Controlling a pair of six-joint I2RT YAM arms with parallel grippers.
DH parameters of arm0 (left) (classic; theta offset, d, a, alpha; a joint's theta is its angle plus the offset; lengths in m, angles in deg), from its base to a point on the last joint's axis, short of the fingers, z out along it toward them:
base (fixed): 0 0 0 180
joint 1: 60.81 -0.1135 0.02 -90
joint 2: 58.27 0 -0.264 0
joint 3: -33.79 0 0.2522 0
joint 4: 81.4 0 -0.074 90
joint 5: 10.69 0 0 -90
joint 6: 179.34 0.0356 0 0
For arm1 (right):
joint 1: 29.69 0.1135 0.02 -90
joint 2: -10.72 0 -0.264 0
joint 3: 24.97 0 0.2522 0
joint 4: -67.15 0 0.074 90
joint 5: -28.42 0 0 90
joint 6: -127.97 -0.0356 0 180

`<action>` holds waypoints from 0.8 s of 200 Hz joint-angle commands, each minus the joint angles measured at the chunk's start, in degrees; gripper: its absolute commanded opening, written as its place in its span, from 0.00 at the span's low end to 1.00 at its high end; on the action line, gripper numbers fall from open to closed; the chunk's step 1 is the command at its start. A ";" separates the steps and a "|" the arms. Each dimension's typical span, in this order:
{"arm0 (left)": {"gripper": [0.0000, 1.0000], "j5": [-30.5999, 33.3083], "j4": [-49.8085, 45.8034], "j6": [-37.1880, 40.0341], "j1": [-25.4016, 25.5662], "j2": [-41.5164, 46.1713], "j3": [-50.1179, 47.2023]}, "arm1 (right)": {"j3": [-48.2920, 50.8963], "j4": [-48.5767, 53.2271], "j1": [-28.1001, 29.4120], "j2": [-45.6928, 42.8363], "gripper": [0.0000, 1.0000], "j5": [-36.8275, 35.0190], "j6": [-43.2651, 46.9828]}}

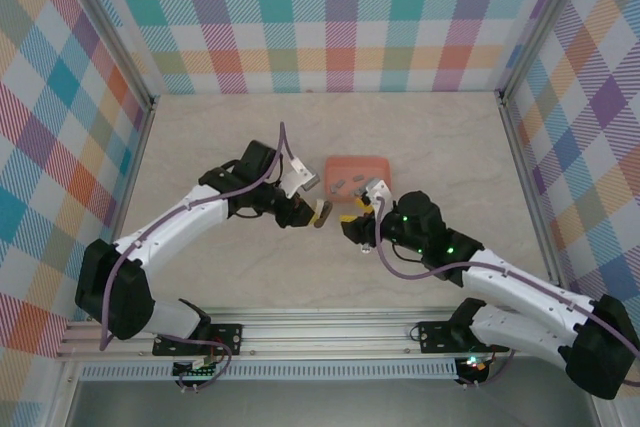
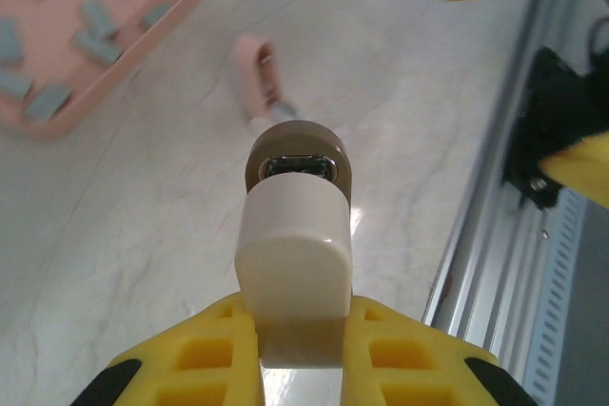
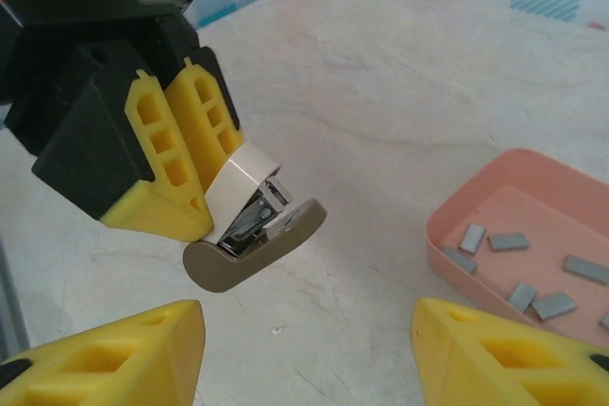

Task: Load the staples into the stapler

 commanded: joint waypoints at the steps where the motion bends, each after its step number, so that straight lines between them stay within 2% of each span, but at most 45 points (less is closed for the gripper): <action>1: 0.00 -8.57 -3.04 13.00 -0.20 -1.07 3.91 | 1.67 -2.60 -3.73 -2.75 0.60 13.53 5.74; 13: 0.00 -9.83 -2.71 16.09 -0.20 -0.94 4.39 | 2.22 -1.88 -5.79 -4.09 0.61 18.35 7.79; 33: 0.00 -11.60 -2.54 23.62 -0.13 -0.12 4.14 | 1.53 1.98 -7.00 -5.48 0.62 25.01 16.91; 87: 0.00 -12.68 -10.42 40.91 0.08 -0.21 5.51 | -4.70 10.29 -6.99 0.40 0.61 29.86 24.08; 127: 0.00 -14.71 -11.49 43.78 0.33 0.36 5.40 | -6.42 6.89 -7.02 4.51 0.61 30.48 24.19; 160: 0.00 -14.82 -11.95 44.80 0.38 0.75 5.38 | -7.35 4.92 -7.01 7.12 0.60 34.71 23.28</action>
